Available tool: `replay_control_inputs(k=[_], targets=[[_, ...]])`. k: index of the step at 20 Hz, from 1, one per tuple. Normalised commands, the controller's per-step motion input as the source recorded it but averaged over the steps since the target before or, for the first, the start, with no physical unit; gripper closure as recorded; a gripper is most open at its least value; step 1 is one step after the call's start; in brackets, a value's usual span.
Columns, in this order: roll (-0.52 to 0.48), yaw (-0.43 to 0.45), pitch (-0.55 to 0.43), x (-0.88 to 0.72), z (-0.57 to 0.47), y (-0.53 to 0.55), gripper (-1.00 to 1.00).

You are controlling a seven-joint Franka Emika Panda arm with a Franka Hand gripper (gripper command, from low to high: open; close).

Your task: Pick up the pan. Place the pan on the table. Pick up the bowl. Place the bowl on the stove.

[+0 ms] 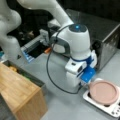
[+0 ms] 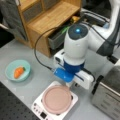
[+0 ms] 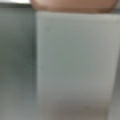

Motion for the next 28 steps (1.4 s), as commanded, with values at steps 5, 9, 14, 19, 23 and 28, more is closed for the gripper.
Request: replay_control_inputs(k=[5,9,14,19,23,28], targets=[[0.032,0.086,-0.064,-0.08,-0.33,-0.12,1.0],[0.033,0.085,-0.062,-0.14,-0.3,-0.16,1.0],[0.043,0.09,-0.03,-0.21,-0.2,-0.23,1.0],[0.051,0.097,0.007,-0.34,-0.06,-0.31,1.0],[0.069,0.07,-0.004,-0.39,-0.02,-0.31,1.0],[0.093,0.031,-0.035,-0.35,0.0,-0.21,1.0]])
